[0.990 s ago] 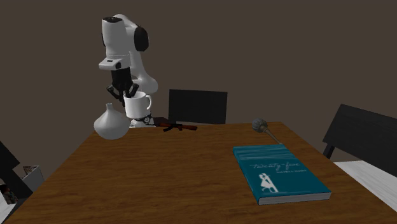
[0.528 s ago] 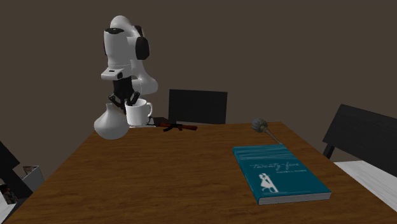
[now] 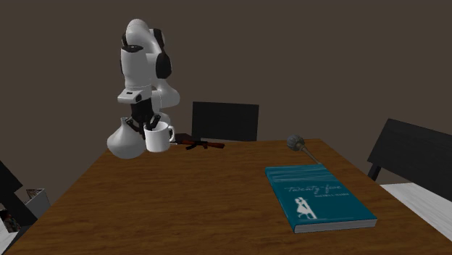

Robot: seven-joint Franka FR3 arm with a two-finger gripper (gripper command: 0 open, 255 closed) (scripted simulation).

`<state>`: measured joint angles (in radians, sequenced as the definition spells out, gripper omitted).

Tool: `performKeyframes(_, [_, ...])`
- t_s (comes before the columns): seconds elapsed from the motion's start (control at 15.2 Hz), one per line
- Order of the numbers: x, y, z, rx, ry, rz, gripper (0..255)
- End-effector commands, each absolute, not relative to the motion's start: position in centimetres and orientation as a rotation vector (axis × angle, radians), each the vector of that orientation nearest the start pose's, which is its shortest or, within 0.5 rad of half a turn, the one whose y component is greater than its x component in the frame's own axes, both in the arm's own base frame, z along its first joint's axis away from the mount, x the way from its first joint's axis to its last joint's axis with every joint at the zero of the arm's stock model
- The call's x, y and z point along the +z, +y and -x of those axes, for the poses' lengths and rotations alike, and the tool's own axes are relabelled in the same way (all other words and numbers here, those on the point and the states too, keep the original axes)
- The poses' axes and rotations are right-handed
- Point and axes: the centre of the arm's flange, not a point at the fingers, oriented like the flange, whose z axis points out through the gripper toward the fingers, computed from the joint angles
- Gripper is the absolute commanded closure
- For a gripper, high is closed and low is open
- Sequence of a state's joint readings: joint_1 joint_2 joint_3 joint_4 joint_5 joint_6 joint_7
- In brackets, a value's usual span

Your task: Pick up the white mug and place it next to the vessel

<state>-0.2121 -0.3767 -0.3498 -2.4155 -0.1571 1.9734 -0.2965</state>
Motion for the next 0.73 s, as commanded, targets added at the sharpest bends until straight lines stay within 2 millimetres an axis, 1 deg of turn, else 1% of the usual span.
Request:
performKeyframes(0.0, [42.4, -23.7, -35.2, 0.125, 0.265, 3.109, 255])
performKeyframes(0.66, [37.1, -23.7, -35.2, 0.125, 0.265, 3.109, 255])
